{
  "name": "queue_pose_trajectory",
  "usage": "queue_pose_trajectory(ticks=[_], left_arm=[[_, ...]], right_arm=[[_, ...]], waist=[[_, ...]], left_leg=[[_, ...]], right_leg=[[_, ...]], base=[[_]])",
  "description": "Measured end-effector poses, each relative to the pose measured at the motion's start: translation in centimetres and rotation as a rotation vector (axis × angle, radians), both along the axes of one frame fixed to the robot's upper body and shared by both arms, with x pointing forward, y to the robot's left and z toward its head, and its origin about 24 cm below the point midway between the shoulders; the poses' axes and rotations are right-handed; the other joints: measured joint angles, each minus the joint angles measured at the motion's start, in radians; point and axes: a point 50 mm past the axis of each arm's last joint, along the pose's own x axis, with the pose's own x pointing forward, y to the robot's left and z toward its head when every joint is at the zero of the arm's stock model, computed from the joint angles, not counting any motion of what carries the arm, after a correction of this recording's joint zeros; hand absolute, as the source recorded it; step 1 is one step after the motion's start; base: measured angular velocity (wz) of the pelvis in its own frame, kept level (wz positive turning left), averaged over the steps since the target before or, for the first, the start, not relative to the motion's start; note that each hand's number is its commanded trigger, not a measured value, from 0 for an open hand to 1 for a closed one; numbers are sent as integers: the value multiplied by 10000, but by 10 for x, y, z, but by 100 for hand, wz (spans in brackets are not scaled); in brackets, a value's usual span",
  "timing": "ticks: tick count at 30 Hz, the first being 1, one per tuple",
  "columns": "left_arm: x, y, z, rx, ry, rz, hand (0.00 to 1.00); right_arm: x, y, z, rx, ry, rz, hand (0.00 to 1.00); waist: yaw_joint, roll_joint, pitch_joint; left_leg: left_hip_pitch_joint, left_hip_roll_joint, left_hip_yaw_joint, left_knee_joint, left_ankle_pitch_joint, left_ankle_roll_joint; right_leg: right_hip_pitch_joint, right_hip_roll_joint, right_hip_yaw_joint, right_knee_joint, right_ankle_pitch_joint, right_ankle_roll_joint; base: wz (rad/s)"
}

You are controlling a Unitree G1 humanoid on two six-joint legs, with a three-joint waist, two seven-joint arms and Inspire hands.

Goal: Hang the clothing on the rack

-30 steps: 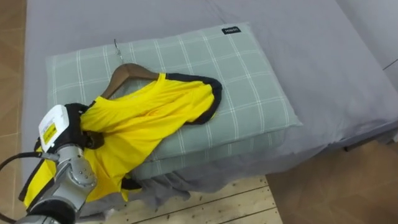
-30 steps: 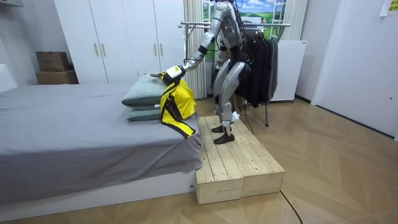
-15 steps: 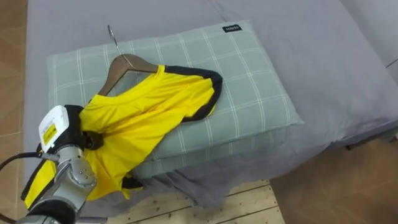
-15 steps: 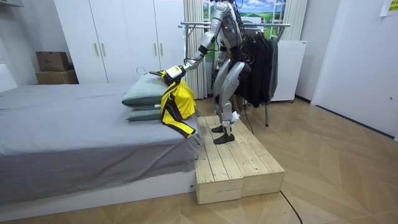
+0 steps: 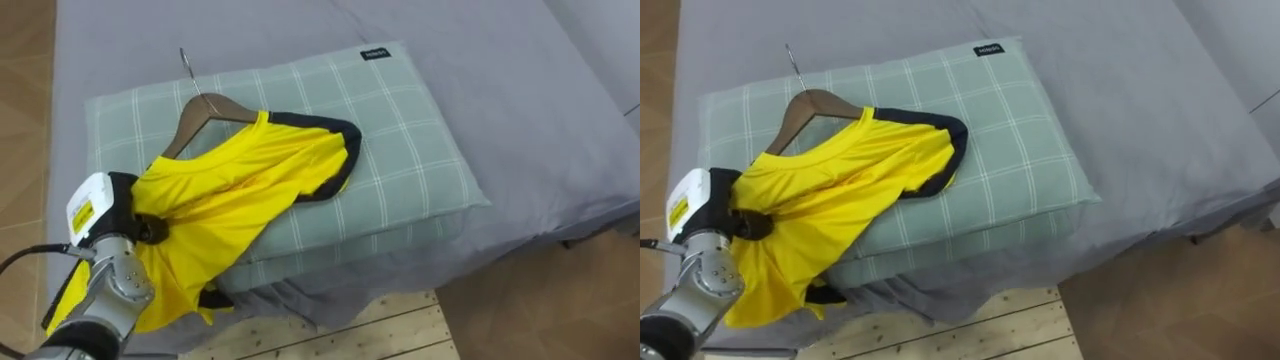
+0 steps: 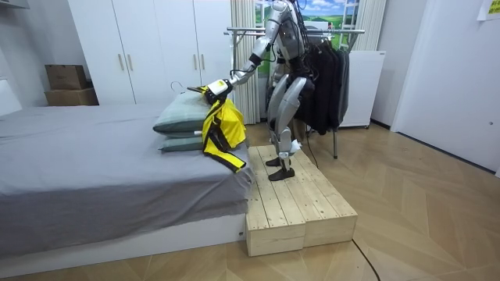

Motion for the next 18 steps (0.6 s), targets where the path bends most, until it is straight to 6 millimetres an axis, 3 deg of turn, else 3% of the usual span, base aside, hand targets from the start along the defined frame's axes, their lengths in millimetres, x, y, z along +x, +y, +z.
queue_pose_trajectory(ticks=[3, 5, 6, 8, 9, 11, 14, 18], left_arm=[[0, 7, 3, 278, 168, -128, 100], [-1, 20, 9, 1058, 262, -158, 100], [-1, 22, 11, 1233, 305, -166, 100], [-2, 30, 16, 1879, 542, -213, 100], [-1, 31, 18, 1952, 507, -209, 100], [2, 30, 24, 2166, 347, -234, 100], [2, 30, 25, 2140, 294, -195, 100], [5, 29, 31, 2184, 78, -118, 100]], right_arm=[[-28, -21, -7, 310, 793, -359, 0], [-65, -46, -10, 105, 1901, -465, 0], [-77, -53, -11, 5, 2269, -497, 0], [-127, -76, -9, -522, 4061, -85, 0], [-139, -79, -9, -636, 4512, 77, 0], [-173, -82, -7, -828, 6151, 982, 0], [-194, -86, -4, -1161, 7259, 1703, 0], [-194, -92, -2, -1806, 7373, 1455, 0]], waist=[[9, -245, -67], [56, -516, -233], [53, -570, -268], [163, -716, -365], [191, -738, -382], [350, -917, -491], [425, -990, -535], [550, -1096, -608]], left_leg=[[337, -131, -39, -164, 5, -12], [488, -223, -44, -376, 44, -62], [537, -231, -66, -408, 48, -66], [831, -180, -226, -474, 10, -122], [890, -159, -296, -479, 2, -136], [1255, -123, -324, -657, -20, -172], [1812, -144, -356, -909, -38, -196], [2316, -158, -405, -1227, -27, -212]], right_leg=[[220, -76, 70, 33, -157, 31], [295, -132, 95, 4, -199, 26], [362, -127, 85, -33, -210, 30], [844, -30, -41, -389, -211, 22], [968, 21, -57, -506, -200, 23], [1387, 94, -96, -847, -138, 10], [2017, 124, -101, -1184, -123, 40], [2577, 191, -113, -1642, -11, 69]], base=[[9], [5], [10], [11], [4], [0], [0], [0]])
